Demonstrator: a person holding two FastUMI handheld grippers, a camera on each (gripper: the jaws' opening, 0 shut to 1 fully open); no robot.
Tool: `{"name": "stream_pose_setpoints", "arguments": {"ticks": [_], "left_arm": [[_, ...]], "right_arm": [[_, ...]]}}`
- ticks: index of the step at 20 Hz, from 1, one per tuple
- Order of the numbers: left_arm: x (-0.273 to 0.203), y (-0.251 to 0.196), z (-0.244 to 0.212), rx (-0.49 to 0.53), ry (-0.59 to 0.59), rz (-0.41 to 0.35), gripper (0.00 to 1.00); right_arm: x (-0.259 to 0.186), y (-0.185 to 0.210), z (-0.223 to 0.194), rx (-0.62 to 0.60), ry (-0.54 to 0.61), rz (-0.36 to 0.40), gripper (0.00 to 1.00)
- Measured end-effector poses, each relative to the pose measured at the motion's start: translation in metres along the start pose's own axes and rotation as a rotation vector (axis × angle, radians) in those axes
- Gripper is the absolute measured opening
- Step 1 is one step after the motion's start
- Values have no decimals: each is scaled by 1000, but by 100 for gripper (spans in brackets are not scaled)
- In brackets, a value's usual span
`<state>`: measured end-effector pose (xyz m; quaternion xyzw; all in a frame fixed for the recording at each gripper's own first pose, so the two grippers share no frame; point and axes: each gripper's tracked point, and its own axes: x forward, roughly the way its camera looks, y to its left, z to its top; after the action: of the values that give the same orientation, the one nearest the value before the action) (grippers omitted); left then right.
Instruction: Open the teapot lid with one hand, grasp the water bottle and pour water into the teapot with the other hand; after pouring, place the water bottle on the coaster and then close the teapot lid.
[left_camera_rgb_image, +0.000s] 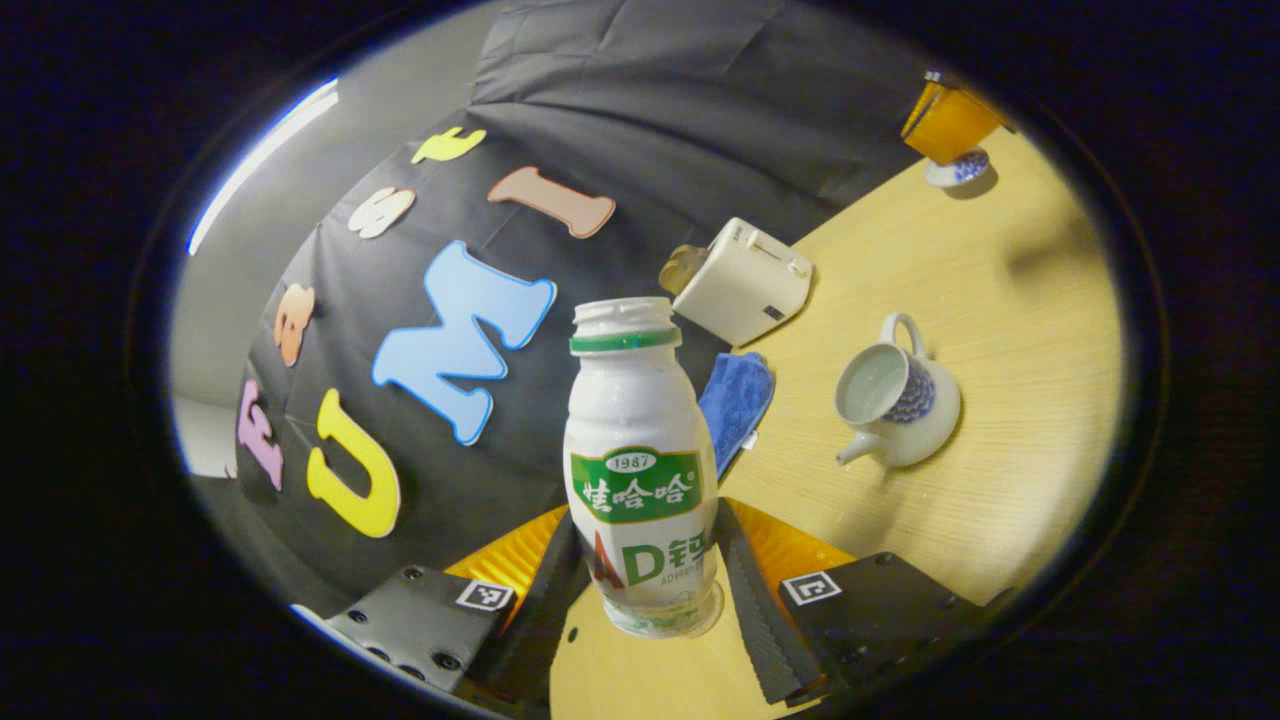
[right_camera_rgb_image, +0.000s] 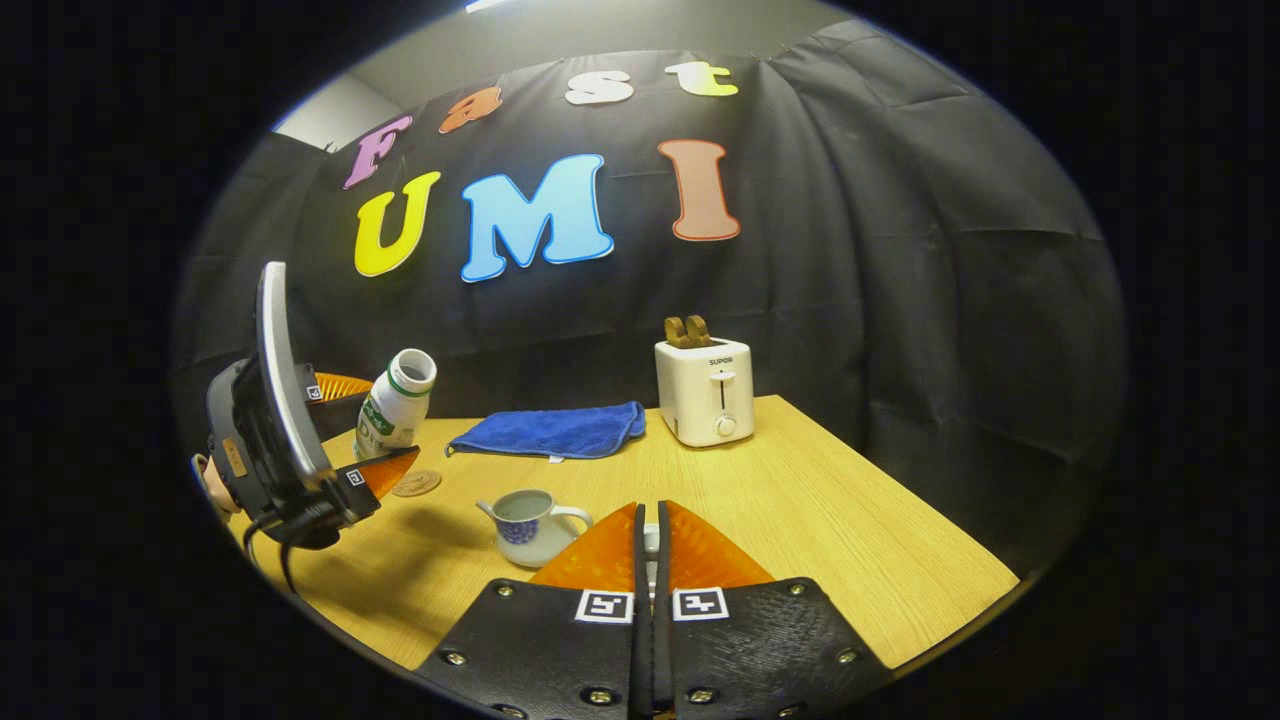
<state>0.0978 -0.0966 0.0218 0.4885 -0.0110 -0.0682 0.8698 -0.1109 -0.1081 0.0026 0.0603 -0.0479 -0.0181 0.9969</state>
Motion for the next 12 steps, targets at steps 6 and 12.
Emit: {"name": "stream_pose_setpoints", "arguments": {"ticks": [6,12], "left_arm": [[-18,14,-21,-284,24,6,77],[-32,12,-49,-483,43,6,88]], "right_arm": [[18,36,11,-23,-8,40,0],[41,78,12,-68,-10,83,0]]}}
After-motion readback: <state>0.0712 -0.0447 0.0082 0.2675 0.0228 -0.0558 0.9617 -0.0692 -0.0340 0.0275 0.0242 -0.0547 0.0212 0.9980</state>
